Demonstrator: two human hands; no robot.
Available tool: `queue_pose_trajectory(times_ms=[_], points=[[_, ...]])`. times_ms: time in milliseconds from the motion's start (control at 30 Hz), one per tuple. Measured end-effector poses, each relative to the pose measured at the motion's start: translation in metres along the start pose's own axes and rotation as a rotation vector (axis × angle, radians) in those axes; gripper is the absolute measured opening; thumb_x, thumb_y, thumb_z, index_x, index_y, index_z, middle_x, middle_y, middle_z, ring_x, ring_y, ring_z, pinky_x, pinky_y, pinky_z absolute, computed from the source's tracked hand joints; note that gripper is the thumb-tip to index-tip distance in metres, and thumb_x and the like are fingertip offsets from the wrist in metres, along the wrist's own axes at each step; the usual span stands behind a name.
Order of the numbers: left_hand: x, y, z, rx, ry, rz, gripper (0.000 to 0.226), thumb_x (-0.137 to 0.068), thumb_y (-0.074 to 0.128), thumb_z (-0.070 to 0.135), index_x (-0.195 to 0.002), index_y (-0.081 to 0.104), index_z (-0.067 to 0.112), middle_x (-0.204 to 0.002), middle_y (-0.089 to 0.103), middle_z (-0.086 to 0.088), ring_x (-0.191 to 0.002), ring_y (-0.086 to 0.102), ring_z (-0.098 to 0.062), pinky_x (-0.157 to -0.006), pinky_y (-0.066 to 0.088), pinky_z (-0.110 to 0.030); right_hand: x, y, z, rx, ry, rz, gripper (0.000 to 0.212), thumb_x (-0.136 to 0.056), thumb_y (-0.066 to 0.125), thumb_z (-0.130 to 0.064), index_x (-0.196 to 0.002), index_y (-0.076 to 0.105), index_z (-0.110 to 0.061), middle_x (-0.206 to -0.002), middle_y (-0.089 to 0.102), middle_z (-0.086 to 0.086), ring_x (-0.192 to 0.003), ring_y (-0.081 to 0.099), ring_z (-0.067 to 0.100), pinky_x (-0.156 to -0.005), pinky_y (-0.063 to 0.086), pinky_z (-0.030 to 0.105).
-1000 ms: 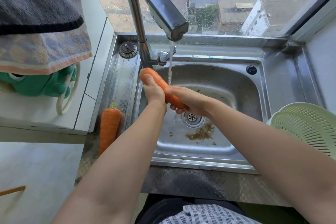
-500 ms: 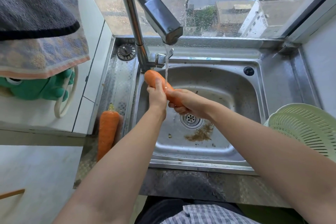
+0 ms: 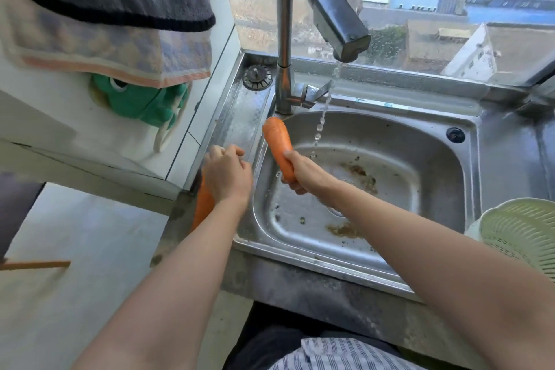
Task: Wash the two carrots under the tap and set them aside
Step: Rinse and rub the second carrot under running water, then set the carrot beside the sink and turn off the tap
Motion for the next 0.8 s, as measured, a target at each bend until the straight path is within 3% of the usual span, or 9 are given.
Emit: queue_pose_trajectory(times_ms=[67, 167, 267, 333, 467, 600, 700, 800], points=[[0.006, -0.005, -0.023, -0.101, -0.043, 0.014, 0.032, -0.084, 0.065, 0.016, -0.115, 0.060, 0.017, -0.117, 0.052, -0.012, -0.107, 0.049, -0.032, -0.089, 0.041, -0.040, -0.004, 0.021, -0.006, 0.005, -0.026, -0.040, 0.034, -0.101, 0.028, -0.030, -0.074, 0.040, -0.016, -0.064, 0.039, 0.006, -0.052, 0.030, 0.015, -0.049, 0.026, 0.025], [0.011, 0.001, -0.051, -0.164, -0.086, -0.067, 0.060, -0.083, 0.069, 0.016, -0.137, 0.045, 0.027, -0.128, 0.043, -0.013, -0.111, 0.048, -0.034, -0.092, 0.044, -0.045, -0.007, 0.047, -0.008, 0.101, -0.053, -0.058, 0.036, -0.104, 0.032, -0.029, -0.072, 0.041, -0.017, -0.065, 0.042, 0.002, -0.055, 0.036, 0.012, -0.048, 0.031, 0.021], [0.013, 0.003, -0.059, -0.144, -0.013, -0.053, 0.063, -0.088, 0.063, 0.009, -0.143, 0.040, 0.029, -0.130, 0.043, -0.014, -0.112, 0.051, -0.034, -0.089, 0.046, -0.042, -0.018, 0.068, -0.005, 0.170, -0.089, -0.020, 0.025, -0.104, 0.041, -0.030, -0.095, 0.051, -0.009, -0.080, 0.053, 0.005, -0.067, 0.049, 0.012, -0.054, 0.040, 0.018], [0.013, 0.002, -0.063, -0.133, 0.016, -0.056, 0.063, -0.087, 0.065, 0.008, -0.143, 0.041, 0.027, -0.125, 0.046, -0.014, -0.109, 0.051, -0.033, -0.087, 0.047, -0.041, -0.027, 0.080, -0.002, 0.252, -0.097, 0.005, 0.034, -0.101, 0.049, -0.033, -0.116, 0.050, -0.003, -0.094, 0.059, 0.010, -0.080, 0.058, 0.018, -0.066, 0.047, 0.026], [0.016, 0.000, -0.072, -0.101, 0.003, -0.040, 0.062, -0.086, 0.067, 0.011, -0.141, 0.043, 0.024, -0.122, 0.044, -0.015, -0.110, 0.047, -0.031, -0.088, 0.046, -0.040, -0.046, 0.093, 0.007, 0.307, -0.041, 0.030, 0.060, -0.093, 0.062, -0.037, -0.132, 0.031, -0.004, -0.116, 0.061, 0.015, -0.104, 0.064, 0.029, -0.092, 0.053, 0.044], [0.020, -0.009, -0.069, -0.115, 0.029, 0.046, 0.047, -0.087, 0.065, 0.015, -0.132, 0.052, 0.017, -0.118, 0.050, -0.014, -0.108, 0.048, -0.029, -0.087, 0.045, -0.035, -0.054, 0.088, 0.015, 0.377, -0.049, 0.051, 0.054, -0.089, 0.066, -0.033, -0.128, 0.039, -0.007, -0.110, 0.064, 0.012, -0.096, 0.067, 0.026, -0.086, 0.056, 0.043], [0.018, -0.017, -0.052, -0.053, 0.147, 0.143, 0.026, -0.088, 0.060, 0.011, -0.113, 0.064, 0.011, -0.110, 0.058, -0.013, -0.099, 0.055, -0.027, -0.082, 0.045, -0.033, -0.052, 0.074, 0.015, 0.351, -0.081, 0.028, 0.048, -0.093, 0.063, -0.029, -0.132, 0.043, -0.009, -0.099, 0.068, 0.012, -0.082, 0.069, 0.024, -0.068, 0.056, 0.032], [0.012, -0.014, -0.023, 0.066, 0.260, 0.147, 0.018, -0.089, 0.056, 0.007, -0.103, 0.066, 0.010, -0.100, 0.061, -0.011, -0.090, 0.059, -0.026, -0.073, 0.044, -0.031, -0.047, 0.050, 0.013, 0.244, -0.076, 0.013, 0.041, -0.097, 0.055, -0.022, -0.135, 0.044, -0.011, -0.086, 0.065, 0.006, -0.065, 0.063, 0.016, -0.055, 0.047, 0.022]])
Point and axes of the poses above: each hand's wrist, its own x-axis away from the middle knuckle, its own y-axis out of the palm, z = x × y, the point moved 4 cm from there along -x, towards the middle knuckle
